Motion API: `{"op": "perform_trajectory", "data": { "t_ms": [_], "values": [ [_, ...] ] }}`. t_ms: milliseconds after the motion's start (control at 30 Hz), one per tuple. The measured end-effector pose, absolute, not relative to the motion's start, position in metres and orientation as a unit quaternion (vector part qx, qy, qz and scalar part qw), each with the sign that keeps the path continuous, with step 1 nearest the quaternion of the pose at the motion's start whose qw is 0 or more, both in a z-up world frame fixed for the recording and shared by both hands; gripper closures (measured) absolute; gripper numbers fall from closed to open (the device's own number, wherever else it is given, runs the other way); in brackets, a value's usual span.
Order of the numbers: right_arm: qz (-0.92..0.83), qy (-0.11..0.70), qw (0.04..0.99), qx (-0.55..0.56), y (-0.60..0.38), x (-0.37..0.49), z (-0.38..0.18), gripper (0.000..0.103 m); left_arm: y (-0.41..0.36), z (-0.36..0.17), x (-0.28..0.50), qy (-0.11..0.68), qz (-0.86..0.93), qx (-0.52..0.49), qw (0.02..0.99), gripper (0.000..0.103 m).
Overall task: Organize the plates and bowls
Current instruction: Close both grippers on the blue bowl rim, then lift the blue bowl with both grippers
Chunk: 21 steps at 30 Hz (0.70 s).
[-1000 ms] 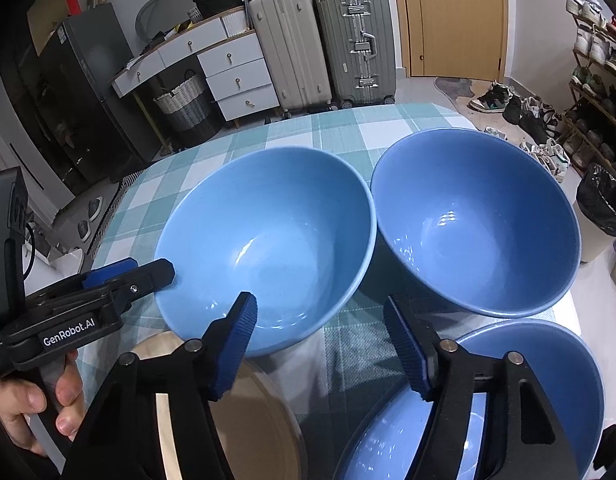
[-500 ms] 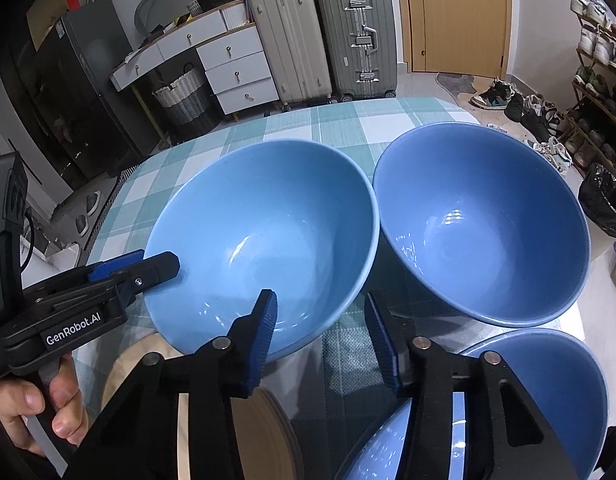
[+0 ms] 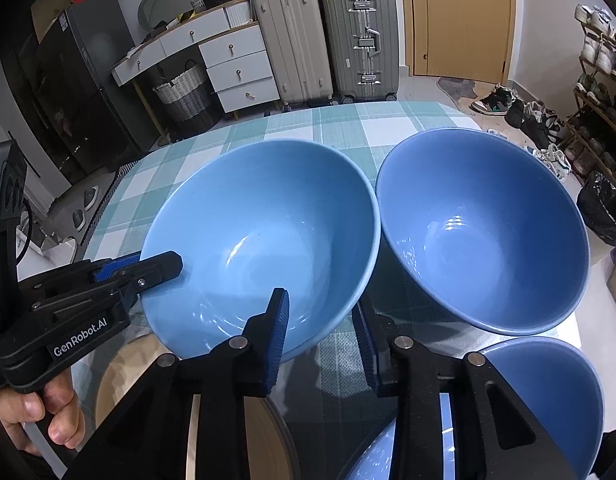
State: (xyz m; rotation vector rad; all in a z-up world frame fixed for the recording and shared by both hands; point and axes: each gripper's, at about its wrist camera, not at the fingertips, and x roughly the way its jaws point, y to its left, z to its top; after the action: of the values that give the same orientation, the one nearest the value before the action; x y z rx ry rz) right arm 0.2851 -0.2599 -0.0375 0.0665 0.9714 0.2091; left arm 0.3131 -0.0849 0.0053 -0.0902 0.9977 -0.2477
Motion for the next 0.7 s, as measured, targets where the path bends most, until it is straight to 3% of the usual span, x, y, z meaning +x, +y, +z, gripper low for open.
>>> {"op": "perform_trajectory", "data": {
  "t_ms": [700],
  "values": [
    [0.108, 0.455, 0.884, 0.021, -0.2526, 0.2813, -0.0332, 0.07, -0.0801, 0.0088, 0.3079, 0.471, -0.11, -0.037, 0.875, 0.085]
  ]
}}
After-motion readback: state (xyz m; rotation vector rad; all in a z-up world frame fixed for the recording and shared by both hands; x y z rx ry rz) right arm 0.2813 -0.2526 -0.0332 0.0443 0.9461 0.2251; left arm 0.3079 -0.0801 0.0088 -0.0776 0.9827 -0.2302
